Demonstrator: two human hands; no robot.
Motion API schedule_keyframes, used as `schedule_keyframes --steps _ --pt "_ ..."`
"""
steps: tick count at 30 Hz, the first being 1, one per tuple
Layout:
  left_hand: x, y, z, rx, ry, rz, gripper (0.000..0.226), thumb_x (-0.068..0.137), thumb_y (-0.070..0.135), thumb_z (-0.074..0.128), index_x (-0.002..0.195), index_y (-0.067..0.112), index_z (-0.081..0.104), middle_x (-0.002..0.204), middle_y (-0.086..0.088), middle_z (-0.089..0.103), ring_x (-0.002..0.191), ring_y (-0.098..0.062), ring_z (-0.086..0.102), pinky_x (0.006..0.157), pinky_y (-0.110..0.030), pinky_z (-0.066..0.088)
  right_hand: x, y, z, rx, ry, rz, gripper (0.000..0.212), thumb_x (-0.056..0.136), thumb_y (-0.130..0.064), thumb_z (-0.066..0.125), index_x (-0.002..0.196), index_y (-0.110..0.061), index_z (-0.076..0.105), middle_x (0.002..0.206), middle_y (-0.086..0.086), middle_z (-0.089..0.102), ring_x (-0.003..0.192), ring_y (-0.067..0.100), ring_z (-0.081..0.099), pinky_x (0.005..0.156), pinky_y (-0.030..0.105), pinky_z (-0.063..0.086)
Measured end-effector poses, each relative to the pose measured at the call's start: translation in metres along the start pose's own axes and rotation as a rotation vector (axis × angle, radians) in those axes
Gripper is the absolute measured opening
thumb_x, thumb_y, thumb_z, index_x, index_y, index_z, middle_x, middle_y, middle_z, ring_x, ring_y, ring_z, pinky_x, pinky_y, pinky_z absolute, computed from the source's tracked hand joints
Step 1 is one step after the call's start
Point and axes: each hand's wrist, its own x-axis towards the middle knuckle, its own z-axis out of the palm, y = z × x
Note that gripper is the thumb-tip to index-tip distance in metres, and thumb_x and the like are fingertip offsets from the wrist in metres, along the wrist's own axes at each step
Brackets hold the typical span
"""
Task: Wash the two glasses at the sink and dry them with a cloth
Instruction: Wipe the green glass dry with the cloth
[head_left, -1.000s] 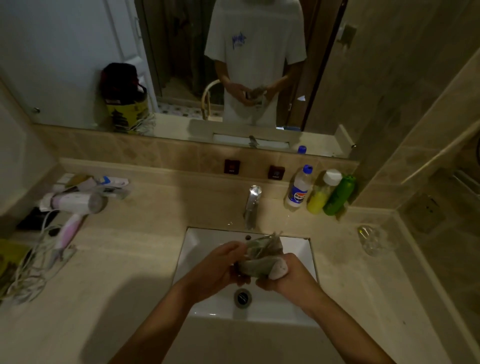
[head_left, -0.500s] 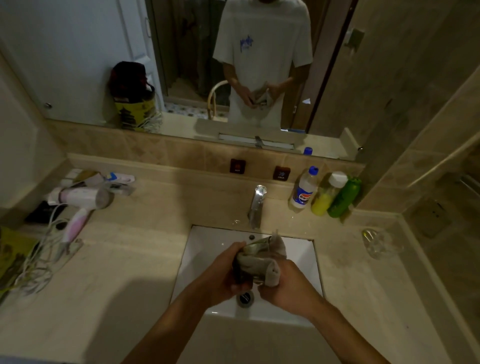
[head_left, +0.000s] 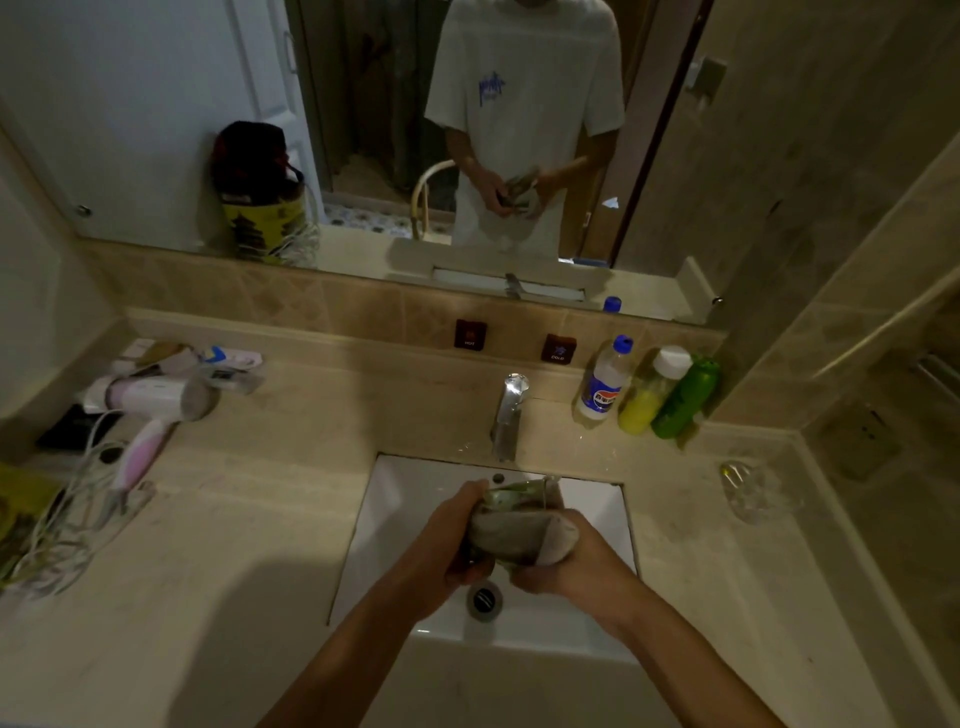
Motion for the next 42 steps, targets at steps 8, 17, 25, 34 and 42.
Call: schedule_keyframes --steps 8,17,25,34,42 --pt "0.011 0.016 0.005 0.093 0.022 0.016 0.039 0.1 0.05 0.046 0.086 0.016 0.061 0.063 0.001 0.056 0.05 -0.009 0.047 0.045 -0.021 0.038 0.006 -0.011 -0.003 -0.286 0.032 -0.183 0.061 0.065 -0.004 0.07 0.09 -0.057 0.049 0.087 -0.037 0.056 0.088 -0.026 0.053 0.07 -0.005 0.042" --pt "0.019 0.018 0.014 0.377 0.086 0.456 0.021 0.101 0.044 0.046 0.082 0.044 0.057 0.085 0.011 0.066 0.071 -0.001 0.062 0.056 -0.02 0.051 0.002 -0.014 -0.027 0.662 -0.162 -0.026 0.043 0.071 0.012 0.068 0.114 0.007 0.065 0.115 0.033 0.065 0.107 0.046 0.064 0.088 0.052 0.055" --pt "0.018 0.025 -0.015 0.064 -0.231 -0.032 0.062 0.096 0.071 0.038 0.077 0.027 0.077 0.062 0.001 0.058 0.051 -0.012 0.05 0.048 -0.023 0.044 0.006 -0.01 -0.005 -0.158 0.03 -0.168 0.051 0.081 -0.002 0.067 0.084 -0.051 0.057 0.077 -0.037 0.063 0.079 -0.02 0.059 0.065 0.001 0.043" --pt "0.008 0.0 -0.004 0.459 -0.181 0.384 0.032 0.101 0.047 0.05 0.124 0.026 0.049 0.119 -0.003 0.062 0.093 -0.013 0.07 0.074 -0.03 0.059 0.011 -0.003 -0.038 0.495 -0.263 0.108 0.05 0.062 0.004 0.08 0.11 -0.01 0.073 0.106 0.021 0.073 0.101 0.035 0.07 0.077 0.038 0.058" --pt "0.007 -0.001 -0.01 -0.019 -0.398 -0.142 0.069 0.093 0.074 0.044 0.129 0.018 0.065 0.105 -0.008 0.07 0.08 -0.02 0.063 0.067 -0.031 0.055 0.005 -0.007 -0.036 -0.073 -0.207 -0.04 0.036 0.063 -0.009 0.081 0.097 -0.016 0.072 0.097 0.006 0.074 0.094 0.019 0.07 0.088 0.039 0.059"
